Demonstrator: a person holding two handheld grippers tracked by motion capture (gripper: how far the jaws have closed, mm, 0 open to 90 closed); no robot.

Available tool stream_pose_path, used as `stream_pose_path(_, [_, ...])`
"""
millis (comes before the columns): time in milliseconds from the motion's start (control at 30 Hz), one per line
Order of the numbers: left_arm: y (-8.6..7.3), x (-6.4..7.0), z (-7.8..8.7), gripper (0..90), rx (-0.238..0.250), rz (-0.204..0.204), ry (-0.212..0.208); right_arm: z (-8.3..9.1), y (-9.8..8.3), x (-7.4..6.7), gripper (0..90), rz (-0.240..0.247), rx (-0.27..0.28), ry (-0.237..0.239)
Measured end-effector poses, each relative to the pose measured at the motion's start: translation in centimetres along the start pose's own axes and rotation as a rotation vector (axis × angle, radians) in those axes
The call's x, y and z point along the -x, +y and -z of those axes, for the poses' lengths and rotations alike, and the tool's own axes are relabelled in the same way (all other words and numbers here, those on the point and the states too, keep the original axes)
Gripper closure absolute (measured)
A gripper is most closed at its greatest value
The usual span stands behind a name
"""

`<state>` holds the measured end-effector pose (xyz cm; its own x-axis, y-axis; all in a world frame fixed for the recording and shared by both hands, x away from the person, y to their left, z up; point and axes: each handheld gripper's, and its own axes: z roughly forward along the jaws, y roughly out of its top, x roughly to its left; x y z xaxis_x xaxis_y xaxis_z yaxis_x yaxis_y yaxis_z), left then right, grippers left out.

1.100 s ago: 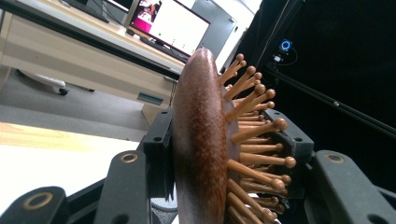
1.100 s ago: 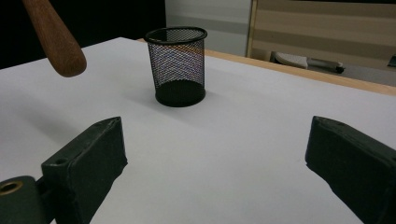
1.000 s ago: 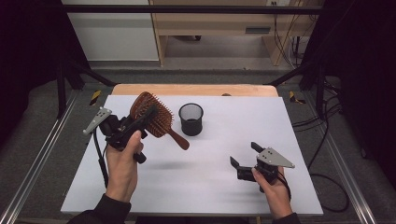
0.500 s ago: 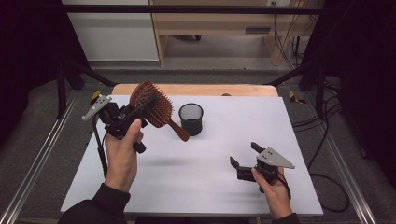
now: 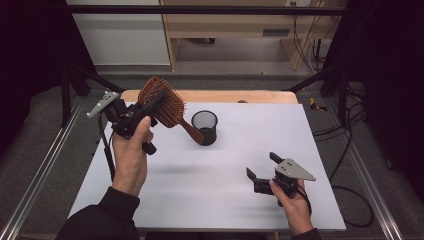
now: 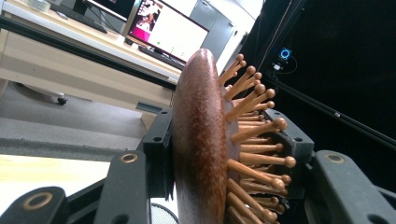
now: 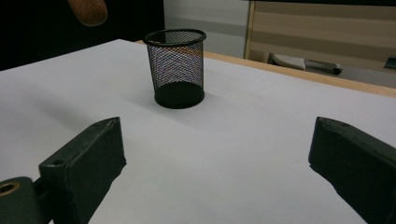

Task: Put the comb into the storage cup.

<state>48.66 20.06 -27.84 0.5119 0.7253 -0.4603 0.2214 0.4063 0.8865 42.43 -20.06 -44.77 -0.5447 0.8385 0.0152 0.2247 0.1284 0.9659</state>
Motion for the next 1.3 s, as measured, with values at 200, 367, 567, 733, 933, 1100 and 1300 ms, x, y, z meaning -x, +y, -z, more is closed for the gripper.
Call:
stream_pose_path(200, [0.9,0.1,-1.0,50.2,0.01,-0.011,0.005,0.0,0.0,-0.1,3.5,-0.003,0.0,0.001])
stream_pose_path(367, [1.4,0.1,-2.2,50.2,0.011,-0.014,0.007,0.0,0.0,0.0,3.5,-0.007,0.001,0.001])
stream_pose_path(567, [1.5,0.2,-4.1,50.2,-0.002,-0.039,0.017,0.0,0.0,0.2,3.5,-0.013,0.006,0.002])
stream_pose_path(733, [1.7,0.0,-5.6,50.1,-0.002,-0.042,0.023,0.1,0.1,0.2,3.5,-0.015,0.012,0.004])
stream_pose_path(933, [1.6,-0.2,-6.8,50.2,-0.008,-0.053,0.034,0.1,0.1,0.3,3.6,-0.019,0.015,0.006])
stream_pose_path(1100, [1.3,-0.5,-7.5,50.2,-0.014,-0.06,0.049,0.0,0.1,0.3,3.6,-0.02,0.017,0.005])
stream_pose_path(1300, [1.0,-0.7,-8.0,50.1,-0.015,-0.073,0.056,0.1,0.1,0.3,3.5,-0.019,0.019,0.007])
